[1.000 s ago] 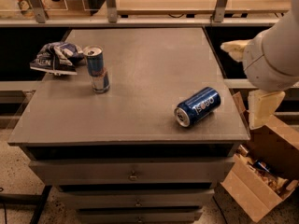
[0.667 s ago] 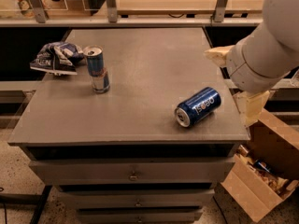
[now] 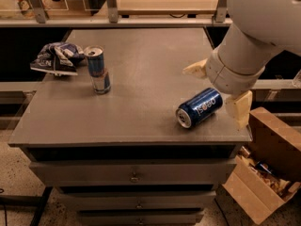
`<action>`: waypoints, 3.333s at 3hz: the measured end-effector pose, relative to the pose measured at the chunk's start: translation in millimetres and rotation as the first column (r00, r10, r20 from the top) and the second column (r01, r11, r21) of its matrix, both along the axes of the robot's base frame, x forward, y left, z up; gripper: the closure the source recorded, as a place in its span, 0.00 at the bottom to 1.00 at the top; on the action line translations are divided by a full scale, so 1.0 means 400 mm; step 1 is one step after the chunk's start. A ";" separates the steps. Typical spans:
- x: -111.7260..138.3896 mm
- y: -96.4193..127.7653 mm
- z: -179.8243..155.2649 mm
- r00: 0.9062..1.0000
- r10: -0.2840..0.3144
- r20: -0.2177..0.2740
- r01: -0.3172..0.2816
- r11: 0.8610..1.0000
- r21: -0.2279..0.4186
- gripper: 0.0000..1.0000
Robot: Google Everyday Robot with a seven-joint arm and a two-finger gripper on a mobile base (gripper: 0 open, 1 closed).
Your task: Place pepsi can upright
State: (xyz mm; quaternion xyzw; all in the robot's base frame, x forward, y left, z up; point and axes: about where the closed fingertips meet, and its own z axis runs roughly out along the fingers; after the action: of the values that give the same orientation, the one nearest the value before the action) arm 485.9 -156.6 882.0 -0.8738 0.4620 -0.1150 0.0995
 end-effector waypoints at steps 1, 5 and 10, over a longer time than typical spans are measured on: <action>-0.014 0.027 -0.035 0.996 0.053 -0.074 -0.054 0.999 -0.008 0.00; -0.021 0.088 -0.107 0.987 0.056 -0.152 -0.061 0.998 -0.029 0.00; 0.000 0.112 -0.118 0.987 -0.020 -0.162 0.019 1.000 -0.010 0.65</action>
Offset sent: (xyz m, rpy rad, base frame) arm -0.0223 0.0336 -0.0378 -0.0163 0.1737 0.1279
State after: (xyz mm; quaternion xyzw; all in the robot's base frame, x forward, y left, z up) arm 486.0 -111.7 834.7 -0.8760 0.4767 -0.0464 0.0565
